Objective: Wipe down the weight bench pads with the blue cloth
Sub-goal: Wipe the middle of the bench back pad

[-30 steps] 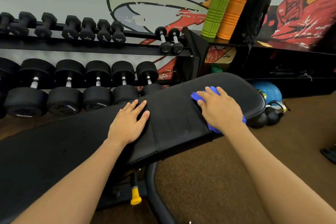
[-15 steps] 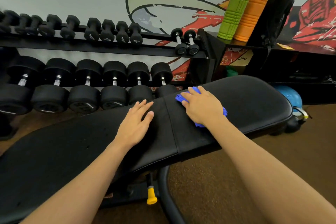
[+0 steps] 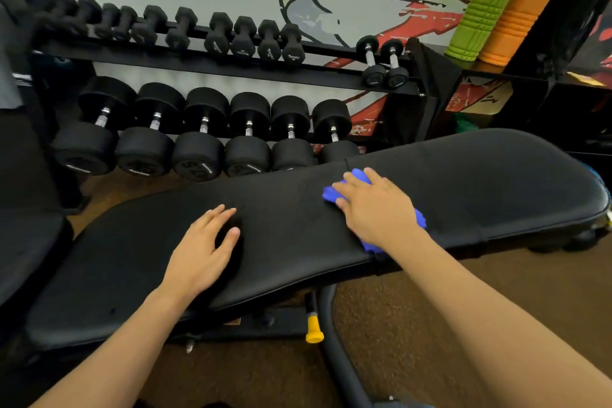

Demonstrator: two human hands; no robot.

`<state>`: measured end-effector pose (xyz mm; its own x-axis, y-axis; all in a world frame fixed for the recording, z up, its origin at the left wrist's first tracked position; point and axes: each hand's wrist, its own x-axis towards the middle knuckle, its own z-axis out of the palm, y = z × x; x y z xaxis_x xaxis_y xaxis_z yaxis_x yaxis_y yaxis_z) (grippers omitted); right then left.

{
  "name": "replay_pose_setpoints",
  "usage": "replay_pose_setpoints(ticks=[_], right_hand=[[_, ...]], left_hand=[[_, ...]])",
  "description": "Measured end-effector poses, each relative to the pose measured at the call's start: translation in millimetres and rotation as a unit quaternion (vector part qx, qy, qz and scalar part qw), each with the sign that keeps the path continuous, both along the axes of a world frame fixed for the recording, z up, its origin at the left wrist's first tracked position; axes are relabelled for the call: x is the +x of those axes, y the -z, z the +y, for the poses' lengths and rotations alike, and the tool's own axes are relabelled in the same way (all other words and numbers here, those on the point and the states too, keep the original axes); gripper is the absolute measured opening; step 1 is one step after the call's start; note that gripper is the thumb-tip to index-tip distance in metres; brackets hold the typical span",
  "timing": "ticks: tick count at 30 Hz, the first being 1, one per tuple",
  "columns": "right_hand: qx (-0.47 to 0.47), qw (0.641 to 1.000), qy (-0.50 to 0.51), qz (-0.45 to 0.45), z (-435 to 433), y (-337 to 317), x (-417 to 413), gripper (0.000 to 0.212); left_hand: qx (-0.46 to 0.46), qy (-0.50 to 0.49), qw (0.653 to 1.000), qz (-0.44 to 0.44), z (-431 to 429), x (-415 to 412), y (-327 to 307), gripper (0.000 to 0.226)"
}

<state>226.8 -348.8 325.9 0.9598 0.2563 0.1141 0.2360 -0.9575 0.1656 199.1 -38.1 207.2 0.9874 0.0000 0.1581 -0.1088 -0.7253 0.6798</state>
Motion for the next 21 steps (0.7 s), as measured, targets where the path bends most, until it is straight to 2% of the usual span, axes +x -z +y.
replay_pose_setpoints(ticks=[3, 5, 8, 10, 14, 17, 21], right_hand=[[0.001, 0.999, 0.050, 0.012, 33, 5, 58, 0.041], [-0.001, 0.999, 0.030, 0.021, 61, 17, 65, 0.039], [-0.016, 0.998, -0.056, 0.034, 85, 34, 20, 0.043], [-0.010, 0.996, -0.074, 0.045, 77, 35, -9, 0.046], [-0.042, 0.999, 0.032, 0.013, 52, 23, 28, 0.047], [-0.017, 0.997, 0.075, 0.022, 71, 20, 65, 0.043], [-0.035, 0.998, -0.042, 0.037, 106, 41, 16, 0.043]], left_hand=[[0.007, 0.008, 1.000, 0.003, 2, -3, 3, 0.053], [0.025, 0.022, 0.999, 0.008, 2, -4, 5, 0.054], [0.032, 0.029, 0.999, 0.009, 8, 2, 8, 0.054], [0.030, 0.029, 0.999, 0.010, 13, 9, 10, 0.054], [0.029, 0.026, 0.999, 0.011, 14, 13, 17, 0.054], [0.031, 0.018, 0.999, 0.009, 15, 13, 19, 0.054], [0.032, 0.020, 0.999, 0.015, 14, 12, 19, 0.054]])
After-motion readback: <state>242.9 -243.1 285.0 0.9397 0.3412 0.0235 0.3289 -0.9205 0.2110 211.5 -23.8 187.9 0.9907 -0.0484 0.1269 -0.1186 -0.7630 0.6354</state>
